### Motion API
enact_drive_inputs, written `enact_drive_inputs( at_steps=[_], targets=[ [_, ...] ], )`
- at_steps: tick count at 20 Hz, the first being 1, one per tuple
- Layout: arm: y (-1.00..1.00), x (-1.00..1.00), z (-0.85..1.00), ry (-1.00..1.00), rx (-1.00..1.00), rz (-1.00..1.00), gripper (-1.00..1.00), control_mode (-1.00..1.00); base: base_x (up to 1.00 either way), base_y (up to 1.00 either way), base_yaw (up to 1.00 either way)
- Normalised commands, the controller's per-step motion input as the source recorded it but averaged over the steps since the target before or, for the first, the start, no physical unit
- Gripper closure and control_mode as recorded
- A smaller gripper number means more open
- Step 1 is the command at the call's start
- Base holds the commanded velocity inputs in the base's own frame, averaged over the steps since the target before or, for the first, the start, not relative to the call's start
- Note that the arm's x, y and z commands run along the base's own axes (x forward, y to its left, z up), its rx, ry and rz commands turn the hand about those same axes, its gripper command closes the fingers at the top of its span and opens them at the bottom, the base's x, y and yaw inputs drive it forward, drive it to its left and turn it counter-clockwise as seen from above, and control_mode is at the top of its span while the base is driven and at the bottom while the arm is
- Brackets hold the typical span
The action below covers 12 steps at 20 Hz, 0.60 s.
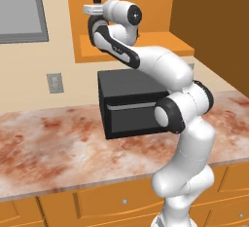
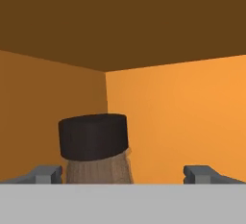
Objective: The dining table condiment station is running low on syrup bottle. Refill the condiment station by opening the cabinet and taking the syrup bottle from the cabinet and placing it on the dining table.
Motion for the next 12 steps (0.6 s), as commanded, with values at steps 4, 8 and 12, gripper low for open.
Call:
enact_drive_inputs(
  at_steps=[4, 8, 12],
  targets=[
    [0.23, 0.19, -0.07, 0.04, 0.0, 0.0, 1.0, -1.0, 0.0, 0.0, 0.0],
    [0.04, 0.08, -0.02, 0.02, 0.0, 0.0, 1.0, -1.0, 0.0, 0.0, 0.0],
    [0.01, 0.01, 0.0, 0.0, 0.0, 0.0, 1.0, -1.0, 0.0, 0.0, 0.0]
  ],
)
